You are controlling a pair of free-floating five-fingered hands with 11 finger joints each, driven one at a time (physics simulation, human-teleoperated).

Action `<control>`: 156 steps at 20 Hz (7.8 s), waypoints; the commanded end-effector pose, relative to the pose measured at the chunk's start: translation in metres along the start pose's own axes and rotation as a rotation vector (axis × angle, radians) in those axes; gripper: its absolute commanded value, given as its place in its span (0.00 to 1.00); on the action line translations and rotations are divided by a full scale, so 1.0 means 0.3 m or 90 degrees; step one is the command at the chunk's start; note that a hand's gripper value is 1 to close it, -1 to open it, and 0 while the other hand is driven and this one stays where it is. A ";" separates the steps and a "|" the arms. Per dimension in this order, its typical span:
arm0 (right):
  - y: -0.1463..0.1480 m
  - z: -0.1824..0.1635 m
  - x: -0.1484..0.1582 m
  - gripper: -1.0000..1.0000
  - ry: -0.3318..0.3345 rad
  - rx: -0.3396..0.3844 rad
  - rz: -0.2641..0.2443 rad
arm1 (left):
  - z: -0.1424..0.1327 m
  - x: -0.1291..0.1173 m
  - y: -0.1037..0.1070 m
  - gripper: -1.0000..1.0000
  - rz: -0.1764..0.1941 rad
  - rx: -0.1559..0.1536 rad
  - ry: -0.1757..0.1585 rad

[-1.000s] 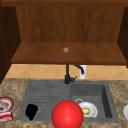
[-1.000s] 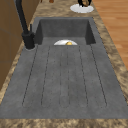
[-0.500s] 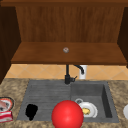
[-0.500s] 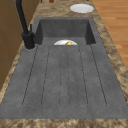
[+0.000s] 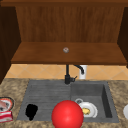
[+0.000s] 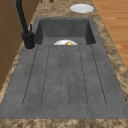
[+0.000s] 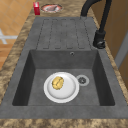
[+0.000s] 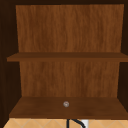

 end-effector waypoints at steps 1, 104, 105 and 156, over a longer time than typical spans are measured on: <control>-0.053 0.065 0.082 1.00 0.000 0.005 0.000 | 0.000 0.000 0.000 0.50 0.000 0.000 0.000; -1.425 -0.003 1.584 1.00 0.036 -0.027 0.026 | 0.000 0.000 0.000 0.50 0.000 0.000 0.000; -1.432 -0.030 1.579 1.00 0.035 -0.028 0.025 | 0.000 0.000 0.000 0.50 0.000 0.000 0.000; -1.636 0.320 1.353 0.00 0.011 -0.011 0.010 | 0.000 0.000 0.000 0.50 0.000 0.000 0.000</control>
